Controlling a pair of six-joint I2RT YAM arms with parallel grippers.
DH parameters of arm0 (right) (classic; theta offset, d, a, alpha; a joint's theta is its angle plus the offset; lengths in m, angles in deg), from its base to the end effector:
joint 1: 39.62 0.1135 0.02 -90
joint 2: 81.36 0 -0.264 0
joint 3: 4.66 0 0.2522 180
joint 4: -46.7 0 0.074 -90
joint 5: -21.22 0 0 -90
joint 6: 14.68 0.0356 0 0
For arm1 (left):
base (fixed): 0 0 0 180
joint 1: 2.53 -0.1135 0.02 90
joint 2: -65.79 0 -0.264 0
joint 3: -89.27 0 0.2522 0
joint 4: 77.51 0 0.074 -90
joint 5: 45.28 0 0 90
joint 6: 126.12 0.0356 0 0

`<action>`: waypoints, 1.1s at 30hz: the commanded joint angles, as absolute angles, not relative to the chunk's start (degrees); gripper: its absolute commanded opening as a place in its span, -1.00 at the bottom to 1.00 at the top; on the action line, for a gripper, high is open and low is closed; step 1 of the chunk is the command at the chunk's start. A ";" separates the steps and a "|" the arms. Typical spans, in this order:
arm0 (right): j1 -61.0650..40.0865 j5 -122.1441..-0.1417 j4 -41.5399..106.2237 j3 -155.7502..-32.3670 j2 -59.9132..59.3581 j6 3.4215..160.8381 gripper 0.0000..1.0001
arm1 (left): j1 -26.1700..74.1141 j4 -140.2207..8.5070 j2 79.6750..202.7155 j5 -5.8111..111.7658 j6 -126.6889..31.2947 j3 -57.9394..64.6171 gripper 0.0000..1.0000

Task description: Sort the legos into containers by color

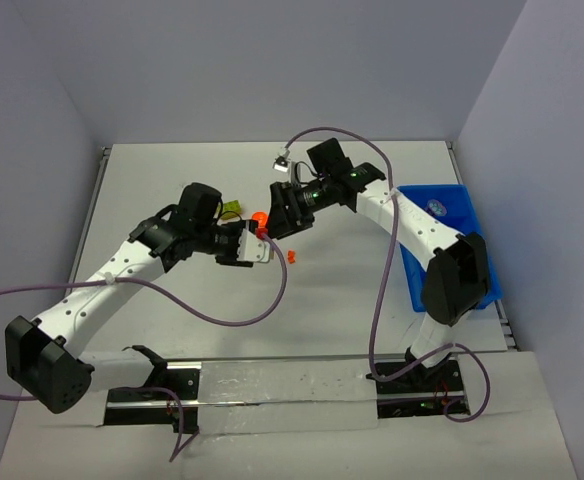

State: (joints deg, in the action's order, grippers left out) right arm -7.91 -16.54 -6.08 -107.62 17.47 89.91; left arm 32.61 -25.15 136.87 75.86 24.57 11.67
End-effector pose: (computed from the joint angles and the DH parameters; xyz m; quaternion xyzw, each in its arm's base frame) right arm 0.3045 0.2212 0.3206 -0.2787 0.8076 0.5034 0.1295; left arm 0.2002 -0.1634 0.3169 0.7301 0.5234 -0.1625 0.4081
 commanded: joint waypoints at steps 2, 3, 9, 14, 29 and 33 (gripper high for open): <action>-6.39 -12.05 -3.98 -107.15 20.42 91.18 0.59 | 33.46 -28.16 137.11 75.65 23.83 10.25 -1.00; -6.23 -11.73 -3.78 -107.02 20.67 91.28 0.58 | 33.53 -28.27 137.18 75.59 23.68 10.18 -1.00; -5.60 -10.69 -3.10 -107.11 21.48 91.14 0.27 | 33.77 -28.50 137.07 75.92 23.30 10.21 -0.99; -5.60 -10.64 -3.45 -108.03 21.74 90.87 0.06 | 33.90 -27.90 136.76 76.49 23.74 10.60 -0.99; -6.02 -8.24 -2.80 -108.36 22.24 92.34 -0.04 | 34.54 -27.92 136.87 76.86 23.18 10.82 -0.98; -6.57 -7.44 -2.16 -107.84 22.18 93.18 -0.01 | 34.71 -28.07 137.04 76.71 23.12 10.82 -0.97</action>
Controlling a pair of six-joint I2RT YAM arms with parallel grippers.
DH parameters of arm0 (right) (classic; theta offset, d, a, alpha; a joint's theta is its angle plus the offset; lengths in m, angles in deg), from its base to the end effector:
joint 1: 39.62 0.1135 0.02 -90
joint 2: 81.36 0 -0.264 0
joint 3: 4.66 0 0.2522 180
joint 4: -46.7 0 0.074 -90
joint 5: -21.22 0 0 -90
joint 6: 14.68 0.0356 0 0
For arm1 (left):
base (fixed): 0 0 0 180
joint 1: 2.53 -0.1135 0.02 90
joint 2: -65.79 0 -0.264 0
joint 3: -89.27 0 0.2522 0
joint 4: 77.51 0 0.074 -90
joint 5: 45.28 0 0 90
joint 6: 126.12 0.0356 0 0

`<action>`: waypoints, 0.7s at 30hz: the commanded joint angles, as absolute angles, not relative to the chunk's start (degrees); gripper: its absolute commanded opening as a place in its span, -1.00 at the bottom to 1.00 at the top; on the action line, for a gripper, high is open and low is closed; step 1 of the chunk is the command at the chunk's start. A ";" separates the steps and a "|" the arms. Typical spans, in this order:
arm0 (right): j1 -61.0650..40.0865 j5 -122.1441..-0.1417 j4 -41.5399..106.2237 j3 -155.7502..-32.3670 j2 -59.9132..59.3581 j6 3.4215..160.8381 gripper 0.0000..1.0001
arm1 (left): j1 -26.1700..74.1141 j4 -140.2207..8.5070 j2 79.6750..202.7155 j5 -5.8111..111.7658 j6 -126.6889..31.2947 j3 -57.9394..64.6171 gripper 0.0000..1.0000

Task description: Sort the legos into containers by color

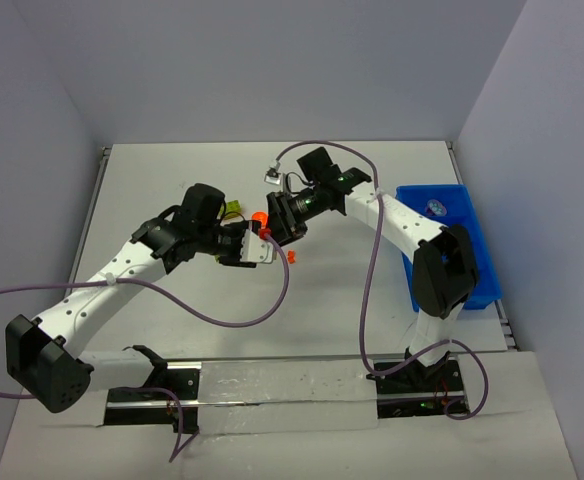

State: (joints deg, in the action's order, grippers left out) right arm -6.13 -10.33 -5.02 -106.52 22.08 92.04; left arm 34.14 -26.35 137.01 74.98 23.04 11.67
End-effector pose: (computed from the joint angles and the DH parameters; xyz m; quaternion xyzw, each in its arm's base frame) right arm 0.3075 0.2398 0.2890 -0.2729 0.7971 0.5362 0.0522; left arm 0.1978 -0.1697 0.3177 0.7286 0.5228 -0.1640 0.4110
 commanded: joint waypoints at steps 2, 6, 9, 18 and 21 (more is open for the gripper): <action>-6.62 -7.17 -1.95 -107.76 22.26 93.39 0.00 | 34.74 -28.11 137.12 76.76 23.13 10.87 -0.97; -6.76 -6.74 -1.59 -107.79 22.34 93.80 -0.02 | 34.90 -28.08 137.16 76.80 23.11 10.93 -0.97; -7.10 -6.73 -1.30 -107.55 22.26 94.17 -0.02 | 34.83 -28.20 137.16 76.71 23.03 11.22 -0.97; -8.29 -6.61 -0.15 -106.40 21.42 95.14 -0.07 | 34.91 -28.28 137.10 76.62 22.59 11.70 -0.95; -8.41 -6.48 -0.02 -106.38 21.21 95.16 -0.18 | 34.91 -28.35 137.16 76.62 22.67 11.80 -0.95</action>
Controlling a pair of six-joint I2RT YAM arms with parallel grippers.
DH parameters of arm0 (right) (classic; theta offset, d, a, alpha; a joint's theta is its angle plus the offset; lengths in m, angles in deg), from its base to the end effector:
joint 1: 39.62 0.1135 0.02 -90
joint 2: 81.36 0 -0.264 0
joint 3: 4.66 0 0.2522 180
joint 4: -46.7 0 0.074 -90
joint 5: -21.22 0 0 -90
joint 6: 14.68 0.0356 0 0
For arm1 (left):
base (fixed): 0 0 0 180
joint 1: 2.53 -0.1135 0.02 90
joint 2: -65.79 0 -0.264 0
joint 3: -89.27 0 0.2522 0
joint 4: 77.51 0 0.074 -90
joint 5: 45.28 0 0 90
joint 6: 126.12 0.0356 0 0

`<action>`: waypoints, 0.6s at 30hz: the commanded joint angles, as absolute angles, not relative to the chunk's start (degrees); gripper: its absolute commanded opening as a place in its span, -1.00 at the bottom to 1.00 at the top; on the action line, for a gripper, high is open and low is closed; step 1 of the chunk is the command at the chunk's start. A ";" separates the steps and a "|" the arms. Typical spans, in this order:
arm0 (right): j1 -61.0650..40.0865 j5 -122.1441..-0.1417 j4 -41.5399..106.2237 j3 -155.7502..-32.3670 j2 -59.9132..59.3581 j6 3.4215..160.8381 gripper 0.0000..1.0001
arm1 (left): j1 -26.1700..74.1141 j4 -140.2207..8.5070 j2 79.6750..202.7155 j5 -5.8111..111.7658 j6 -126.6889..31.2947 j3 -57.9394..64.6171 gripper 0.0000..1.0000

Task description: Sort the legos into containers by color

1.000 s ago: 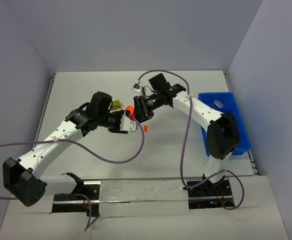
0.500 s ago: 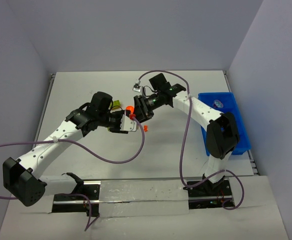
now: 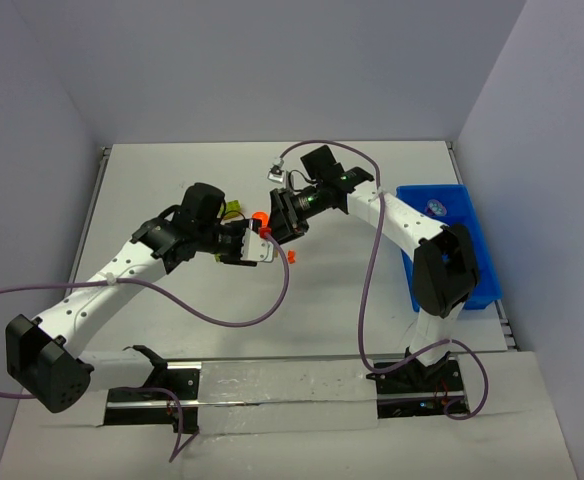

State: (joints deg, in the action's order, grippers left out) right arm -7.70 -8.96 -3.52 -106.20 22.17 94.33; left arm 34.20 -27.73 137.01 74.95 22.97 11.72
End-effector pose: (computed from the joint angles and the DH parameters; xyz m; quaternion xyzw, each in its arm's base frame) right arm 0.3149 0.2324 0.2888 -0.2527 0.7967 0.5466 0.0506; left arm 0.1990 -0.1709 0.3192 0.7272 0.5180 -0.1610 0.4207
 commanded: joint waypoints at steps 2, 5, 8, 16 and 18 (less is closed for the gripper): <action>-8.41 -6.72 -0.02 -106.21 21.11 95.09 -0.43 | 34.91 -28.42 137.07 76.62 22.51 11.89 -0.94; -8.42 -6.83 0.15 -106.04 20.68 94.91 -0.88 | 34.91 -28.33 136.90 76.45 22.24 12.14 -0.72; -8.61 -6.91 0.16 -105.88 20.06 94.56 -1.00 | 35.00 -27.98 136.80 76.44 22.04 12.23 -0.29; -11.78 -7.17 0.37 -104.61 16.70 92.51 -1.00 | 32.88 -31.35 134.66 74.94 9.70 11.05 0.98; -14.26 -7.68 0.53 -104.38 15.41 91.33 -1.00 | 28.41 -34.90 133.93 77.27 -0.57 10.16 0.98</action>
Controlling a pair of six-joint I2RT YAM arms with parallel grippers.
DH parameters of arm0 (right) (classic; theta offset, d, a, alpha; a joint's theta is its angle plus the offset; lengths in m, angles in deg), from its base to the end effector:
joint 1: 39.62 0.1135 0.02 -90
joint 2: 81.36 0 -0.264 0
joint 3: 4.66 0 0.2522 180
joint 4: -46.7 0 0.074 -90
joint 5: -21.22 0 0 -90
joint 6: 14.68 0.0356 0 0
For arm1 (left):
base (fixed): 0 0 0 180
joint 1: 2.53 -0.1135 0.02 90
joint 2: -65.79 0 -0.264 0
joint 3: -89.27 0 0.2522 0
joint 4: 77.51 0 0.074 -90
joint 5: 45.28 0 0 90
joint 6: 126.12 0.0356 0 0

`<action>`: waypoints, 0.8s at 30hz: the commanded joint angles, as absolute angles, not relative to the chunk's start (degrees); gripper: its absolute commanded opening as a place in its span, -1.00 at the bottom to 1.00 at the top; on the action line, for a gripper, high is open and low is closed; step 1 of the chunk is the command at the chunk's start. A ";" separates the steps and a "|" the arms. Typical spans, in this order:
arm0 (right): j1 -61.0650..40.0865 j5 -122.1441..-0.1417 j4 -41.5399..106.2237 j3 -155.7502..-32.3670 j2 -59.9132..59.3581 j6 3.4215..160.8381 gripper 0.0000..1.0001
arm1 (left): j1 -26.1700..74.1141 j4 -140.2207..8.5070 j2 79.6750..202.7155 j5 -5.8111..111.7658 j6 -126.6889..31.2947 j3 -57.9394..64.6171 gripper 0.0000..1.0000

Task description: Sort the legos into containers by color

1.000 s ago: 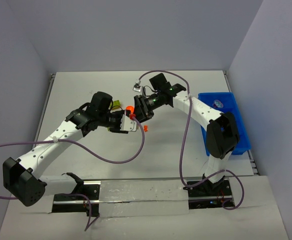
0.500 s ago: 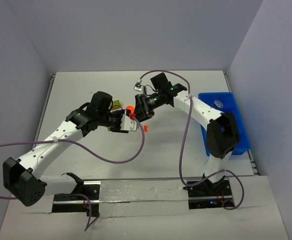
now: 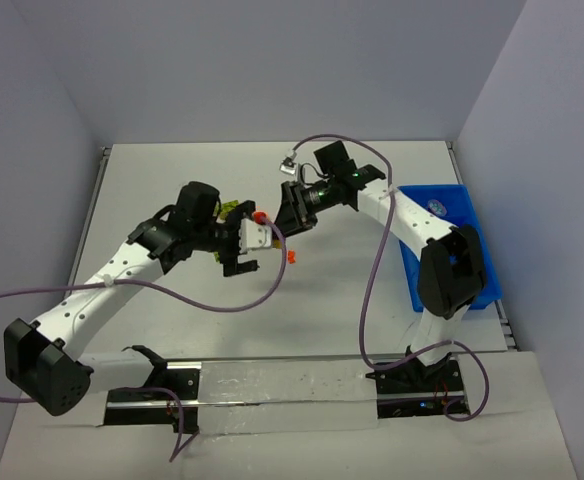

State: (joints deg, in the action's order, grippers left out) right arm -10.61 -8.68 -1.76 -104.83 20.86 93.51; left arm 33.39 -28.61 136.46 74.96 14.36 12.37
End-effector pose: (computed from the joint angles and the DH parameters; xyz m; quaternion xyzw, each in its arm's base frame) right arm 0.3228 0.2143 0.2917 -0.2452 0.7951 0.5490 0.0793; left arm 0.2003 -0.1673 0.3190 0.6816 0.5729 -0.1879 0.4146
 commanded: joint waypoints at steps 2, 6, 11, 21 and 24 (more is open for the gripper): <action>-17.34 -7.85 2.39 -104.67 14.43 91.87 -1.00 | 22.42 -37.93 133.41 81.41 -13.77 8.28 0.99; -21.21 -7.70 10.39 -105.29 12.04 94.90 -1.00 | 13.00 -40.69 136.16 96.97 -37.03 5.36 0.99; -23.33 -5.04 27.30 -102.67 8.77 105.77 -1.00 | 11.10 -64.63 140.67 108.02 -69.12 10.66 0.98; -22.37 -3.77 70.89 -91.79 7.50 141.13 -1.00 | 11.82 -108.35 143.26 101.89 -101.30 18.79 0.83; -20.71 -3.44 72.53 -92.17 8.25 142.99 -1.00 | 12.41 -112.96 144.59 100.83 -104.44 18.46 0.77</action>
State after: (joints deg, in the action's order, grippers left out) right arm -22.87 -5.13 58.06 -91.92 8.07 132.71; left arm 11.51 -97.33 143.41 102.48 -93.91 18.82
